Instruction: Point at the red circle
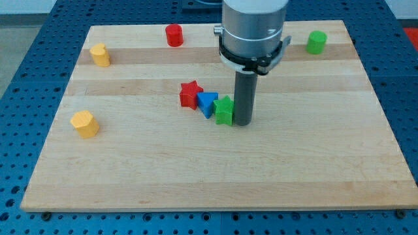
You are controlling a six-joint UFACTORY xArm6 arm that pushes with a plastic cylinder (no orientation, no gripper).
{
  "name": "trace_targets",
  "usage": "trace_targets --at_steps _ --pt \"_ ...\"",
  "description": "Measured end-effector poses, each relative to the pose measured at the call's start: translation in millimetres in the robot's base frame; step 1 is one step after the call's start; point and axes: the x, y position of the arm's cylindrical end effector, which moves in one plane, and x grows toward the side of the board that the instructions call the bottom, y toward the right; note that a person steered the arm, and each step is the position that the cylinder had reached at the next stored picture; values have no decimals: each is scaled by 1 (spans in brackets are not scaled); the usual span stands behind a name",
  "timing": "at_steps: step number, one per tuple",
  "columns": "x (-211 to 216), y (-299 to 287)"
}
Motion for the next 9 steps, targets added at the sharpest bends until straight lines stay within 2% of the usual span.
trace_targets --at_steps 2,3,5,7,8,9 --pt "-54 -22" --pt "-58 -34" --pt "-101 -35" --pt "-236 -40" --pt "-273 -49" --pt "-274 -50"
